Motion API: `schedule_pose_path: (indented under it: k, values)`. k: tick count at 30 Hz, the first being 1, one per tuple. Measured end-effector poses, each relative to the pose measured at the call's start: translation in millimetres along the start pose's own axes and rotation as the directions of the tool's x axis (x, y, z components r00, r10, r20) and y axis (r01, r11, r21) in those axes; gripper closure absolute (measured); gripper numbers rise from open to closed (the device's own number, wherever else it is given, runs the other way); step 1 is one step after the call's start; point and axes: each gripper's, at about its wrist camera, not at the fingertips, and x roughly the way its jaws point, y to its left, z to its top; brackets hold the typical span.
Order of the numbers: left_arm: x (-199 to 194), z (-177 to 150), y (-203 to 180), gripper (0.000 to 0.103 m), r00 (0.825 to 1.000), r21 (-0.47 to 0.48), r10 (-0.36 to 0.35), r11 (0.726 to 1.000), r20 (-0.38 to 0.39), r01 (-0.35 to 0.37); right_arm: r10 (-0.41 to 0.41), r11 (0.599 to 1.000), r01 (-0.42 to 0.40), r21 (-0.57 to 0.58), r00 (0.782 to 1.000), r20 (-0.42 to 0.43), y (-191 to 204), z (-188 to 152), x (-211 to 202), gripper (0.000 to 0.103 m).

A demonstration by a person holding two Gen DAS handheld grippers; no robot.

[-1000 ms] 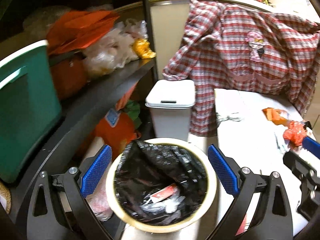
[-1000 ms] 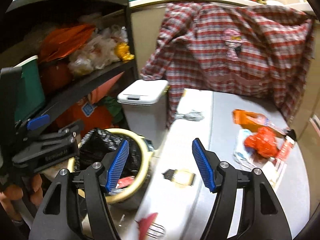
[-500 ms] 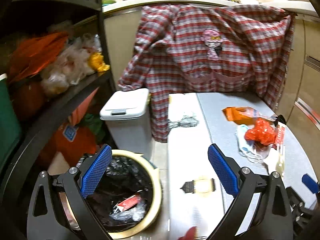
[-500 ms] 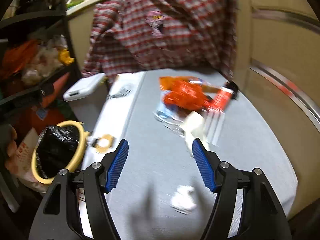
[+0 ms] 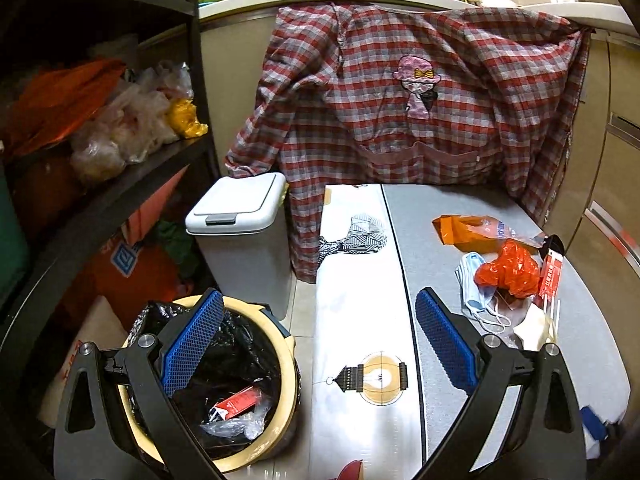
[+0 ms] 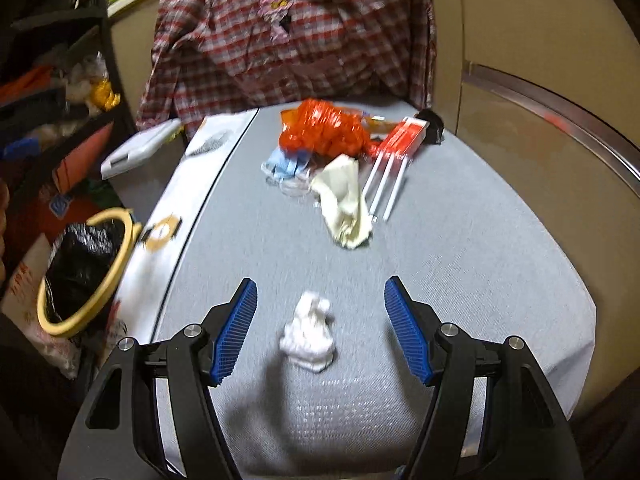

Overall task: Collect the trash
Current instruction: 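Move the right gripper back to the table toward the white tissue ball, then grasp the tissue ball with the right gripper while the left grasps a paper wrapper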

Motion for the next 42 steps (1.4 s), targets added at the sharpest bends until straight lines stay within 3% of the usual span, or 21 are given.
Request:
schedule_pose_path:
  k: [4,5,7,9,14,19,24,28,32,36,41,42]
  values:
    - [0,1,5,0.009,1.000,-0.025,-0.011,1.000,-0.005,0.011,-0.025,0.998,0.026,-0.058,1.000,0.011,7,-4,8,0.039]
    - [0,1,5,0.009,1.000,-0.025,-0.008,1.000,-0.004,0.008,-0.026,0.997,0.027,-0.067,1.000,0.006,8,-6,11,0.045]
    - [0,1,6,0.009,1.000,-0.025,-0.002,1.000,-0.004,0.002,-0.029,0.996,0.028,-0.084,1.000,-0.007,11,-9,16,0.061]
    - [0,1,7,0.009,1.000,-0.030,-0.002,1.000,-0.003,0.002,-0.025,0.994,0.021,-0.106,0.999,-0.035,13,-11,22,0.089]
    - [0,0,11,0.009,1.000,-0.044,-0.005,0.999,-0.006,0.005,-0.050,0.994,0.050,-0.101,0.999,0.006,10,-5,13,0.093]
    - [-1,-1,6,0.009,0.998,-0.065,-0.062,0.996,0.014,0.063,-0.112,0.991,0.119,-0.055,0.987,0.115,-7,26,-10,0.093]
    - [1,-3,-17,0.009,0.994,-0.054,-0.108,0.993,0.018,0.109,-0.156,0.988,0.155,0.023,0.973,0.170,-37,64,-29,0.092]
    - [1,-5,-41,0.009,0.987,-0.043,-0.160,0.986,0.026,0.161,-0.166,0.986,0.167,0.011,0.969,0.186,-53,91,-39,0.092]
    - [-2,-13,-84,0.009,0.968,0.026,-0.250,0.968,0.030,0.249,-0.178,0.982,0.188,-0.027,0.961,0.213,-68,118,-46,0.092]
    - [5,-26,-130,0.009,0.949,0.090,-0.314,0.946,0.002,0.313,-0.184,0.983,0.177,0.051,0.963,0.196,-90,124,-41,0.092]
    - [26,-52,-181,0.014,0.910,0.144,-0.407,0.899,-0.077,0.414,-0.163,0.982,0.151,0.114,0.981,0.105,-104,120,-20,0.092]
    - [32,-57,-189,0.016,0.895,0.141,-0.433,0.885,-0.106,0.444,-0.165,0.982,0.154,0.113,0.981,0.102,-105,120,-18,0.092]
